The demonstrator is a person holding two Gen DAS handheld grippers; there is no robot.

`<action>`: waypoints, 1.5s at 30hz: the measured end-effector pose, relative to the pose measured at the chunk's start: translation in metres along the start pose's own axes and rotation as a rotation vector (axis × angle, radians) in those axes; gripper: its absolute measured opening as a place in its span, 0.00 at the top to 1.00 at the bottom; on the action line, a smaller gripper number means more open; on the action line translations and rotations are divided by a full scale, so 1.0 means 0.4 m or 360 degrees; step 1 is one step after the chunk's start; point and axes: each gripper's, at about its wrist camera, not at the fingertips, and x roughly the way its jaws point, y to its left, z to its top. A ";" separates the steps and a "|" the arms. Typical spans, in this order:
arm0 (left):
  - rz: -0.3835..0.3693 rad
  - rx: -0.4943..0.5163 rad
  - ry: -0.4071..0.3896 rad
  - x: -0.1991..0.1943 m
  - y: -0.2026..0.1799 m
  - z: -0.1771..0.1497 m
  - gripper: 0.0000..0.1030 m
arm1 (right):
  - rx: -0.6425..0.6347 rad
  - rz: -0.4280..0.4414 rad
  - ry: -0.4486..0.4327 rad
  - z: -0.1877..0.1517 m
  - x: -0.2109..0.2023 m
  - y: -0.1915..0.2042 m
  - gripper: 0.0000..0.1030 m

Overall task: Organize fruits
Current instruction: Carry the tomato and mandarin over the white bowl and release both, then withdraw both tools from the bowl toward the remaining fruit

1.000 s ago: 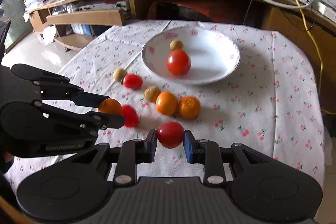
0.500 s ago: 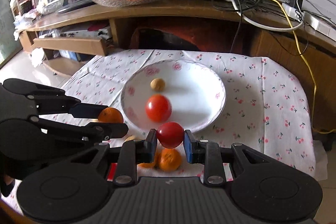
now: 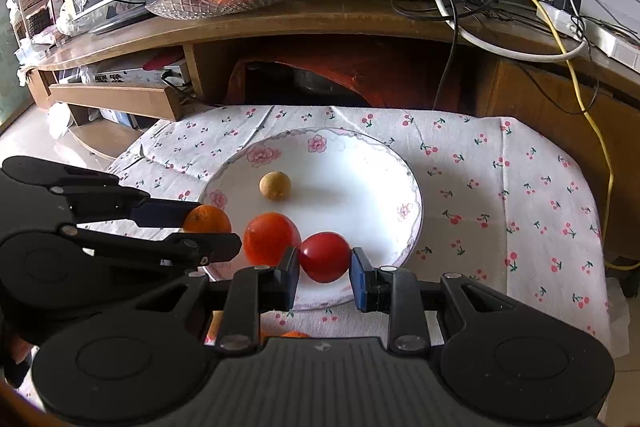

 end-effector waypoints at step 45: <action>-0.0040 -0.0027 -0.0022 -0.039 0.000 -0.005 0.47 | 0.0021 -0.0004 -0.0032 -0.004 -0.018 -0.007 0.69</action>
